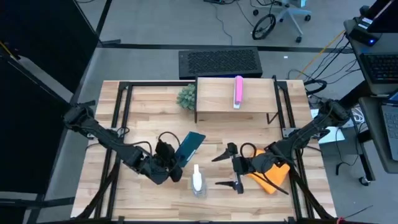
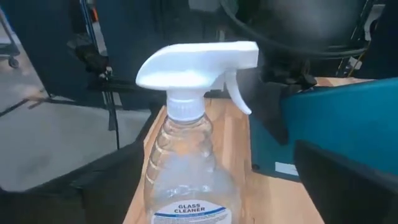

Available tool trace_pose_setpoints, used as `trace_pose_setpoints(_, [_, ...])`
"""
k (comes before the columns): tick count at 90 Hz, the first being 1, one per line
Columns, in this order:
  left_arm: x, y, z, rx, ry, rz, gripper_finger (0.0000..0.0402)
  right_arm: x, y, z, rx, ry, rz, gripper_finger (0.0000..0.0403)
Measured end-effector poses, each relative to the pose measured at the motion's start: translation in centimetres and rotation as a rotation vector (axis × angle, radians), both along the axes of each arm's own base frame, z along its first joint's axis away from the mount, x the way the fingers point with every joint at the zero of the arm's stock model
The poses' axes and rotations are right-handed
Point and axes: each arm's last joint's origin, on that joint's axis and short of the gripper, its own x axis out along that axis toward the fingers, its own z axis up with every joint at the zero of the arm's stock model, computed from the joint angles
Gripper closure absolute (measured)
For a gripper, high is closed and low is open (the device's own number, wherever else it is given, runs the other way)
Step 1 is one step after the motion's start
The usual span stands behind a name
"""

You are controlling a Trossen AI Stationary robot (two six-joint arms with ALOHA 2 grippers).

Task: Apply microfiber cloth
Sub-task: Spray the tablet with the bottle cleaner

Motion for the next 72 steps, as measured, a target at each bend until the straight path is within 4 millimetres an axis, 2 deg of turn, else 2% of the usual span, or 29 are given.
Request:
trace_pose_setpoints(12, [0.0,0.0,0.0,0.013,0.005,-0.011,0.0394,-0.1,0.2,0.0,0.059,0.014,-0.004,0.0046])
trace_pose_setpoints(24, [0.0,0.0,0.0,0.032,0.011,-0.025,0.0394,0.5,0.6,0.2,0.107,-0.064,-0.014,0.0049])
trace_pose_setpoints(46, [0.0,-0.1,0.1,0.035,0.009,-0.031,0.0394,2.4,1.5,-2.3,-0.001,-0.114,-0.074,0.0049])
trace_pose_setpoints(72, [0.0,-0.1,0.1,0.051,0.011,-0.044,0.0394,3.9,2.2,-2.8,-0.062,-0.155,-0.109,0.0049])
